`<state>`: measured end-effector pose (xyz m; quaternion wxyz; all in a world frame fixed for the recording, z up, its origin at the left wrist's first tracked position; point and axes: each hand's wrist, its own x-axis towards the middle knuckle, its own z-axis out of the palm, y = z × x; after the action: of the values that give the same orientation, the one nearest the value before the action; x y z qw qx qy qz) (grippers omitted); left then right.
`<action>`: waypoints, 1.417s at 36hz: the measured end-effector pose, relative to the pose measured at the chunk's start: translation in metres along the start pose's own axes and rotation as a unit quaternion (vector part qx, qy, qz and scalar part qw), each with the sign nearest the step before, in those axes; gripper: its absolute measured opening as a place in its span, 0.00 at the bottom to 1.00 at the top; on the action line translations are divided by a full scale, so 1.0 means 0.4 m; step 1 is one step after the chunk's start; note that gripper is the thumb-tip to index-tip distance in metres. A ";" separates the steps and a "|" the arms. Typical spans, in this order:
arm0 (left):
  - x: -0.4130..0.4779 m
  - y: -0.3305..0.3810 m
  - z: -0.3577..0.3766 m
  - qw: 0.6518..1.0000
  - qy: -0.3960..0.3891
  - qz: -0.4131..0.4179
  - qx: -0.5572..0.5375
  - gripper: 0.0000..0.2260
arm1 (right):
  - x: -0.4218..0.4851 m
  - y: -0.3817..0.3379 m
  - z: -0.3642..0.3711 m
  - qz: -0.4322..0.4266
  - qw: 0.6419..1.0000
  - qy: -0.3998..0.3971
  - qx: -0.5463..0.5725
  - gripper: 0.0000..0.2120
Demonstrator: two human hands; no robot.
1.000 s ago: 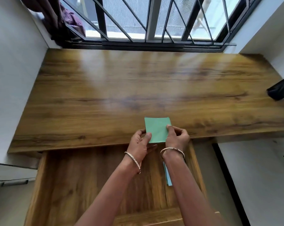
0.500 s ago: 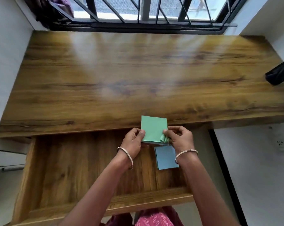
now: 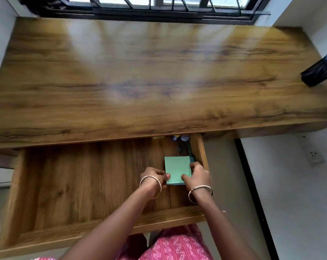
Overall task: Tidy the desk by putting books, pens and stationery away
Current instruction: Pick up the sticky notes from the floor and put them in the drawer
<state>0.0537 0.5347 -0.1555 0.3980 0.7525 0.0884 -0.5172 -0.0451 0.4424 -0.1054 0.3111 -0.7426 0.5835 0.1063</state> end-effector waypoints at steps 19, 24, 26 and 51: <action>0.035 -0.031 0.081 0.973 0.107 0.075 0.192 0.18 | -0.012 0.038 0.026 -0.042 0.989 -0.073 -0.124 0.19; 0.011 -0.020 0.086 0.963 0.100 0.113 0.223 0.17 | -0.012 0.032 0.018 -0.044 0.988 -0.072 -0.132 0.17; 0.003 -0.015 0.077 0.956 0.097 0.126 0.246 0.14 | -0.016 0.028 0.015 -0.044 0.989 -0.059 -0.129 0.16; -0.289 -0.231 -0.283 0.979 0.029 0.163 -0.119 0.04 | -0.367 0.016 0.156 -0.133 0.942 -0.197 0.239 0.07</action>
<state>0.0316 0.7067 -0.0877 0.5611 0.7188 0.0369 -0.4088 -0.0818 0.5955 -0.0802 0.5993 -0.6815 0.4147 0.0658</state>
